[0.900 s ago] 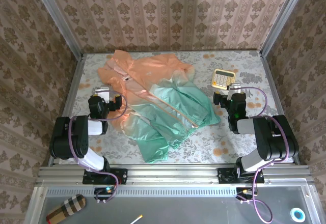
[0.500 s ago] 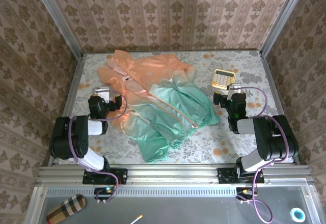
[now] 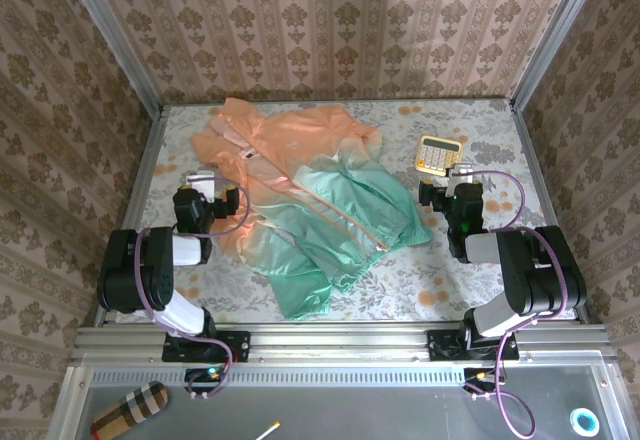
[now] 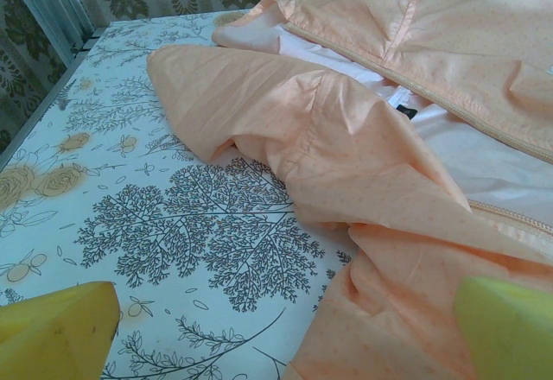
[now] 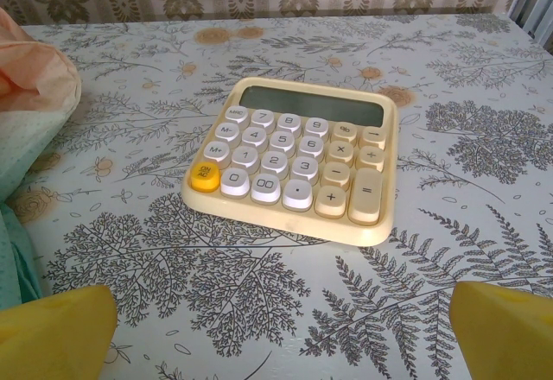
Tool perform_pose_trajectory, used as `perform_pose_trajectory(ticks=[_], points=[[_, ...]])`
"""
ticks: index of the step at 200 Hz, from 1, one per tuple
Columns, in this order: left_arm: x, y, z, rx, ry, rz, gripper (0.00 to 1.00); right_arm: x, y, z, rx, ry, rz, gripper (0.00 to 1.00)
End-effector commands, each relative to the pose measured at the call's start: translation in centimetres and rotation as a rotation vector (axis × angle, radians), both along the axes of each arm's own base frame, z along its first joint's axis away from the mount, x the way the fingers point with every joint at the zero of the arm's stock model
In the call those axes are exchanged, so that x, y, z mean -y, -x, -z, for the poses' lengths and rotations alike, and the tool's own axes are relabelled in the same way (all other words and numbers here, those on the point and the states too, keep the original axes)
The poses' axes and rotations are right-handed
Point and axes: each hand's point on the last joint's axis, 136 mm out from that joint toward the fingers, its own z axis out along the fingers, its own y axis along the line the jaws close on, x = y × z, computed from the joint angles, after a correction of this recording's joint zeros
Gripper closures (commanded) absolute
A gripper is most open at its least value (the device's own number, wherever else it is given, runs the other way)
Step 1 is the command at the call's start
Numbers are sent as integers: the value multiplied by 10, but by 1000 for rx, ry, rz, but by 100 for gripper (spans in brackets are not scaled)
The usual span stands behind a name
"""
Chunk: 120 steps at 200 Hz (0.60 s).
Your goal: Zip up the jacket
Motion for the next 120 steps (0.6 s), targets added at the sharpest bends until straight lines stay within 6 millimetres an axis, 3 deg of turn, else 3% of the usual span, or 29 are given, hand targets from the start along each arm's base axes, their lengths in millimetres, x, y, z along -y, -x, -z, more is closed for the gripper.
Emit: perform_pose_trajectory(ticks=[1,104,120], points=[[1,-5,-7,18,-21,3,0,-1,-3,-2,7,-5,-5,0],[-1,-6,-7,17,-5,-1,0,-1,-3,-3,9,-4,-6,0],[-10,-4,-9,33,-4,-56,0,-5,-4,-4,8,-5,-29,0]])
